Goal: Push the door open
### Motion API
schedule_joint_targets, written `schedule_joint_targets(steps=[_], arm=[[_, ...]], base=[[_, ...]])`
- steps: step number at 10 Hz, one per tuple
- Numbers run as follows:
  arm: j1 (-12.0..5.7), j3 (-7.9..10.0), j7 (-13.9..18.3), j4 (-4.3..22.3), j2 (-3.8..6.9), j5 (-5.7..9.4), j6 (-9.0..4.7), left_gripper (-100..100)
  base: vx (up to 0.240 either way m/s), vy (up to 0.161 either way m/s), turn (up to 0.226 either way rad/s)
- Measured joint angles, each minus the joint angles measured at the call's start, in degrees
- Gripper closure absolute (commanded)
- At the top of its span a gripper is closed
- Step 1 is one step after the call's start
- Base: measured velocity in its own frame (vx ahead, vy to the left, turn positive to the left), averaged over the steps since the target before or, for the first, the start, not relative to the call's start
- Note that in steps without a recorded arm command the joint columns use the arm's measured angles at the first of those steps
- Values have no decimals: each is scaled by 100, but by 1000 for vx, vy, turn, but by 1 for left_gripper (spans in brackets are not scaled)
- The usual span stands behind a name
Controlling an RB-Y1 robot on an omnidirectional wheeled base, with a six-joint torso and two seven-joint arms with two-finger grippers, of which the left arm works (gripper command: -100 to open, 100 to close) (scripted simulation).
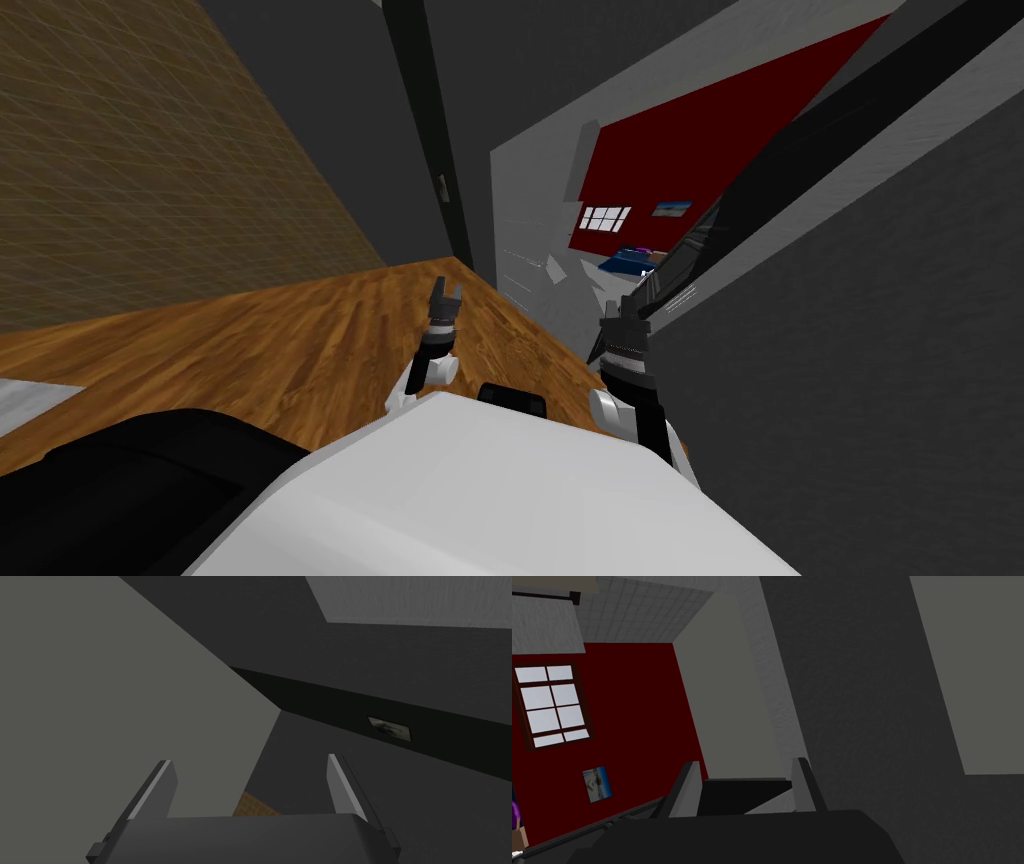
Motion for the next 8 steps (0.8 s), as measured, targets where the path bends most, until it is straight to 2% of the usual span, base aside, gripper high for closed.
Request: schedule_joint_targets(steps=[3,6,8], arm=[[-290,-61,-25,354,80,78,112,-100],[-454,-136,-42,693,137,132,82,-100],[-608,-199,-76,912,147,160,118,-100]], base=[[124,29,-52],[89,24,-38],[87,44,-50]])
